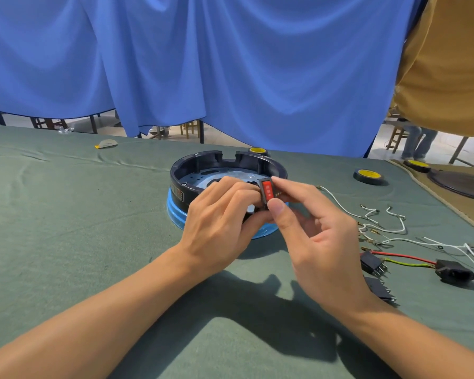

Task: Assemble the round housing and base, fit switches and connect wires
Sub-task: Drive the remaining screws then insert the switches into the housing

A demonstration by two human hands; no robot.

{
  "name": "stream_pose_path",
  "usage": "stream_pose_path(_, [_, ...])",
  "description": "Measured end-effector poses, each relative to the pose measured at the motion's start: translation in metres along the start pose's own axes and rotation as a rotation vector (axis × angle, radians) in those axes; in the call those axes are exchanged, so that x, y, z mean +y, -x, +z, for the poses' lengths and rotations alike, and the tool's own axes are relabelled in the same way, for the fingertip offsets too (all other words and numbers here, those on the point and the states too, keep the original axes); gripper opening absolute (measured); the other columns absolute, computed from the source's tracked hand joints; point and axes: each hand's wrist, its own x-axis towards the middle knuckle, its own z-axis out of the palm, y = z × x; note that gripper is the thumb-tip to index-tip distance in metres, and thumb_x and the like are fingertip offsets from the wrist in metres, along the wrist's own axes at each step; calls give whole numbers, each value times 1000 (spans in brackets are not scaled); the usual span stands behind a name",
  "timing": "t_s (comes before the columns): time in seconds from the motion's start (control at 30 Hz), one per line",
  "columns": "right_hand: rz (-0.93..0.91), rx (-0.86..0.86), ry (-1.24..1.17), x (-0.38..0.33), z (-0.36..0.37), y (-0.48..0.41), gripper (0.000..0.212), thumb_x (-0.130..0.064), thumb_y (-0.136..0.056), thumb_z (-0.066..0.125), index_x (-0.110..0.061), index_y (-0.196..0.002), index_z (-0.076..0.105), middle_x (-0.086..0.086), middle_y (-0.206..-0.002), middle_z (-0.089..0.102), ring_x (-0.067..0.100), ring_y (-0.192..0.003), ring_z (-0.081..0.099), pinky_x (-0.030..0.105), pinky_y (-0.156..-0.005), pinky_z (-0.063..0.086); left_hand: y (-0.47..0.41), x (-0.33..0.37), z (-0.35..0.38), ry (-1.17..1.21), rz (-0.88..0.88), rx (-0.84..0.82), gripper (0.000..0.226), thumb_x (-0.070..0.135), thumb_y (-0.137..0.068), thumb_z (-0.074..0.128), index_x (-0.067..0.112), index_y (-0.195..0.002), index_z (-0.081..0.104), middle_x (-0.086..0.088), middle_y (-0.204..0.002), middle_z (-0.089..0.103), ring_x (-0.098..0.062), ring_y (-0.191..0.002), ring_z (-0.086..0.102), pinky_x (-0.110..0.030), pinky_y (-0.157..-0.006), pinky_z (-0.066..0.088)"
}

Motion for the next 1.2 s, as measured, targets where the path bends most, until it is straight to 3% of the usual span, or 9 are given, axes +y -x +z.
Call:
stream_pose_path(0.27, [40,-6,-73,-4,0,2,18,-18,-91,60,-19,-108,67,-9,-98,71,11,-91,67,14,-75,49,0,0,-1,14,2,-17,23,31,-103,50,10,-95,49,-12,-85,71,-31,-69,63,-44,-58,51])
stream_pose_path(0.43, [53,-42,-127,-2,-1,3,26,-13,-90,58,-24,-114,62,-12,-103,68,10,-99,65,14,-79,49,3,-3,0,-2,15,-40,20,29,-102,52,10,-98,50,-12,-90,72,-31,-73,65,-44,-61,52])
stream_pose_path(0.67, [85,-65,-35,4,-1,1,30,-19,-89,61,-28,-117,63,-10,-103,69,14,-101,65,24,-79,56,5,-14,-4,-56,7,-118,21,34,-100,54,13,-101,52,-7,-89,72,-21,-84,59,-41,-67,52])
stream_pose_path(0.77, [134,-42,-21,8,-1,1,31,-24,-89,63,-30,-119,62,-10,-102,69,11,-99,66,22,-78,55,4,-18,-5,-114,-34,-149,39,47,-98,53,9,-103,60,-6,-89,72,-18,-87,58,-36,-72,48])
stream_pose_path(0.83, [183,-30,-33,12,-2,-1,31,-19,-90,66,-30,-119,62,-7,-104,68,10,-99,66,21,-79,54,4,-24,-9,-170,-89,-175,51,52,-94,54,3,-100,68,-6,-91,71,-17,-89,57,-36,-76,46])
stream_pose_path(0.93, [282,-39,-6,21,-3,-4,31,-9,-88,68,-26,-114,64,-1,-110,68,13,-98,66,31,-83,55,8,-35,-18,-317,-197,-226,41,41,-94,55,3,-100,69,-5,-94,71,-23,-92,63,-37,-81,43])
stream_pose_path(1.07, [339,-58,-11,25,-4,-5,30,-5,-84,72,-24,-106,66,-1,-107,70,6,-96,67,20,-81,54,15,-41,-21,-333,-406,-344,44,44,-96,43,12,-87,72,2,-80,73,-23,-78,65,-38,-84,38])
stream_pose_path(1.2, [283,-110,70,24,-1,-5,33,-2,-83,72,-29,-101,66,-8,-103,70,3,-94,67,18,-79,53,15,-39,-17,-284,-378,-342,46,40,-98,43,11,-77,73,2,-65,68,-23,-61,61,-39,-75,43])
